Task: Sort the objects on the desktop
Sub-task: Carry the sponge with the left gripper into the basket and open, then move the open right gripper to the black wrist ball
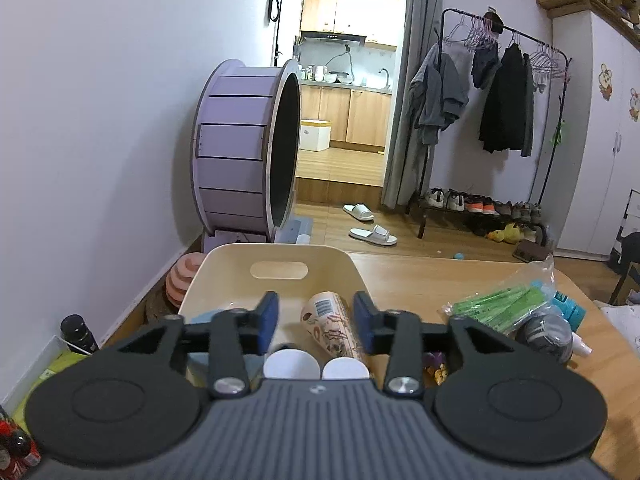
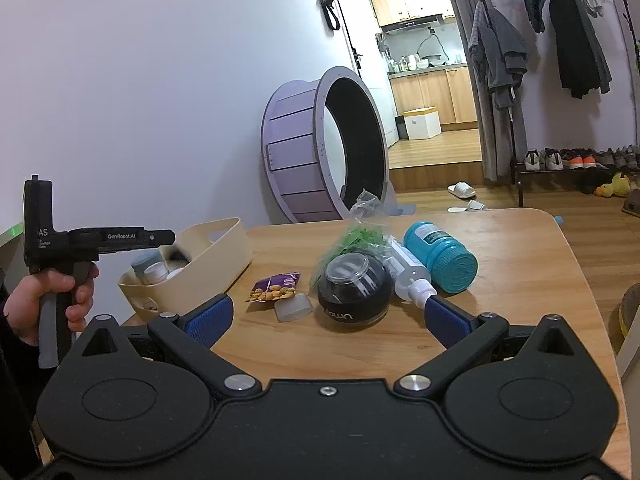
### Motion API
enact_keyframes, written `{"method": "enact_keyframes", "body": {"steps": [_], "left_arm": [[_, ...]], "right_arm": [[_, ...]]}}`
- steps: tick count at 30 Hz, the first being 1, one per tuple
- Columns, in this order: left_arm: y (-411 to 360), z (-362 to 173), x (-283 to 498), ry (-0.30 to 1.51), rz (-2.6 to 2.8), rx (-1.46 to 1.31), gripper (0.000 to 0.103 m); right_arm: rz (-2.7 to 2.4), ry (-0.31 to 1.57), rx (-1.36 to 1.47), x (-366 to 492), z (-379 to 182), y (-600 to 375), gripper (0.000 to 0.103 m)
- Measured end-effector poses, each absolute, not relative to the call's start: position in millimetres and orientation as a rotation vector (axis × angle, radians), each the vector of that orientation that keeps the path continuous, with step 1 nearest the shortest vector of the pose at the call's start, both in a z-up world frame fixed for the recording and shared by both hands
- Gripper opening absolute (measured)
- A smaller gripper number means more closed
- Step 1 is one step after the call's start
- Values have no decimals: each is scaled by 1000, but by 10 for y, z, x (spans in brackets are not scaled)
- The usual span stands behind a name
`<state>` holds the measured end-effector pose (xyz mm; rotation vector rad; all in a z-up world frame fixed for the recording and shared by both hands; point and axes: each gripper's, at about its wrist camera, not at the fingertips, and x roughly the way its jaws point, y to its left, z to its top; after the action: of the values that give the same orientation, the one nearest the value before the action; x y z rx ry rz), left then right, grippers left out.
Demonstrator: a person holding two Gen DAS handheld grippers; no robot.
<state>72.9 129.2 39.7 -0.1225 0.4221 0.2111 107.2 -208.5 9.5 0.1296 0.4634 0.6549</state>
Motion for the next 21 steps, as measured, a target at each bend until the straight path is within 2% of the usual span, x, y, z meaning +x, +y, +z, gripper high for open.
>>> {"method": "enact_keyframes", "body": {"steps": [10,21], "left_arm": [[846,326,594,451,-29,-121,48],[463,203,457,497,-133,-66,59]], "right_arm": [[626,457,130,1124,103,-2179,103],[649,499,51,1347,59,-1994,103]]}}
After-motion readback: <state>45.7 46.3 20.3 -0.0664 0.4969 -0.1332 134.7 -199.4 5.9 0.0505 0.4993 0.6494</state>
